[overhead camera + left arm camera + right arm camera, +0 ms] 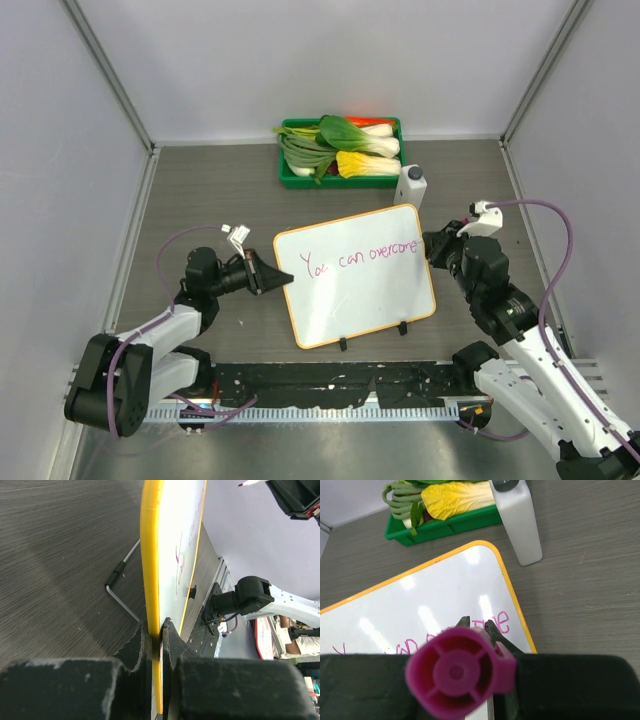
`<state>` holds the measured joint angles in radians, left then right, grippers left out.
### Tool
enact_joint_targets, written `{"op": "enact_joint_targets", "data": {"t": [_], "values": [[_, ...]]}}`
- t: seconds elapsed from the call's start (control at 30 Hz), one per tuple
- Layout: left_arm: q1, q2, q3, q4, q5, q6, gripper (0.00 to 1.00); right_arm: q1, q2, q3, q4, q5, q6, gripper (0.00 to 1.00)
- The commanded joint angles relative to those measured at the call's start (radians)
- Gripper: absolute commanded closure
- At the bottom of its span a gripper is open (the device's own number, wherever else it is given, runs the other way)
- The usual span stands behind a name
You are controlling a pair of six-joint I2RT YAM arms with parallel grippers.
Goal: Write a sentence on the whiteboard
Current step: Write on the whiteboard at the whiteboard stand.
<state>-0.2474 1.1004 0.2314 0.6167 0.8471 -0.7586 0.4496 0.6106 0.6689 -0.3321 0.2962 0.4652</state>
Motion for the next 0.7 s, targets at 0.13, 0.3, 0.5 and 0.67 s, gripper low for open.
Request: {"op": "enact_joint_targets", "data": {"t": [0.13,0.3,0.5,0.67], "values": [[0.0,0.01,-0.003,-0.009,-0.046,0.088,1.0,-0.002,-0.003,-0.026,0.025,-0.071,-0.019,0.99],[0.0,0.044,0.003,0.011,-0.033,0.081,1.0,-0.002,0.032,-0.012,0.042,-0.097,-0.033,0.99],[0.0,0.052,0.011,0.005,-0.036,0.084,1.0,-0.003,0.08,-0.019,0.085,-0.109,-0.048,0.99],[0.0,0.047,0.014,-0.002,-0.04,0.09,1.0,-0.002,0.113,-0.032,0.14,-0.138,-0.071,0.99]]}}
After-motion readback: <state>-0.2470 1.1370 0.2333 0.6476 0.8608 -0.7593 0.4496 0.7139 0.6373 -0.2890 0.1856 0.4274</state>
